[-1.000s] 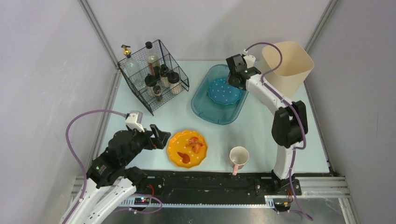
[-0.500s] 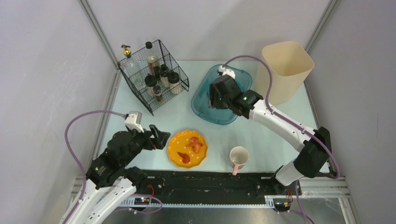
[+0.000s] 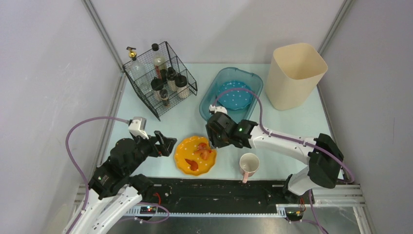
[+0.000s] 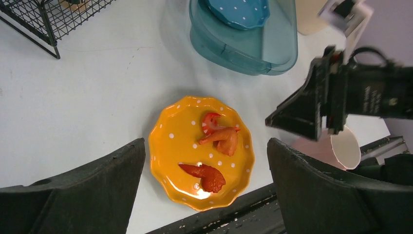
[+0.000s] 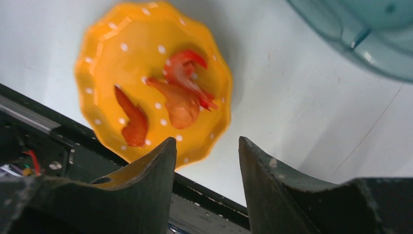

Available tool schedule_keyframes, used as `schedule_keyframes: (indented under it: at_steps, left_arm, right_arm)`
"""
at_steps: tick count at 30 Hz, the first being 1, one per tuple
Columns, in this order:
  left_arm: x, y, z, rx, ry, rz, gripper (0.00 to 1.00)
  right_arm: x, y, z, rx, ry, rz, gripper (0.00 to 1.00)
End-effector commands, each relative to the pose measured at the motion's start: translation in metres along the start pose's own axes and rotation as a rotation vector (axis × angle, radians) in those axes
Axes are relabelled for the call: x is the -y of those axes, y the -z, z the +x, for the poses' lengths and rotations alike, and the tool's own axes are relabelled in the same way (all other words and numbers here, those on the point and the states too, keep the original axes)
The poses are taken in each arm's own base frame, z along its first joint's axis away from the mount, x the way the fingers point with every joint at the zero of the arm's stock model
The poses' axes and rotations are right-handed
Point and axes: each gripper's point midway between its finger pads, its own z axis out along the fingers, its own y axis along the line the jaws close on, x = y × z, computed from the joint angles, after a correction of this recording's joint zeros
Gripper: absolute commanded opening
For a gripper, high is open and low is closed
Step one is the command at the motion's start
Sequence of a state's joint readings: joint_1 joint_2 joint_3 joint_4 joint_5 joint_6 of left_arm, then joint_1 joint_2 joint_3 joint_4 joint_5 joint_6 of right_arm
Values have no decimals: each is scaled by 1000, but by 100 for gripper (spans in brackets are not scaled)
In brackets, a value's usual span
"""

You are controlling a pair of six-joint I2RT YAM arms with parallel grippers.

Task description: Clear the kitchen counter

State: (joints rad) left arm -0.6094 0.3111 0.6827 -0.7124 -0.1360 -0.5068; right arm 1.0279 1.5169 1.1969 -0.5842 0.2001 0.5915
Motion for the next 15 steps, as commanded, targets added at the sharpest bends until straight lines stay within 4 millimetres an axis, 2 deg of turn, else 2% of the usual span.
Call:
schedule_keyframes:
  at_steps: [1,7,15]
  left_arm:
    - [2,-2,-5,25,8,6,98]
    - [2,-3,-4,21,7,5,98]
    - [2,-3,-4,22,8,5,98]
  right_arm:
    - [-4,-5,25,-26,-87,-43,53]
    - [-4,-13,56,-63,-146,-39,51]
    - [-2,-33,74,-84,-247,-36,50]
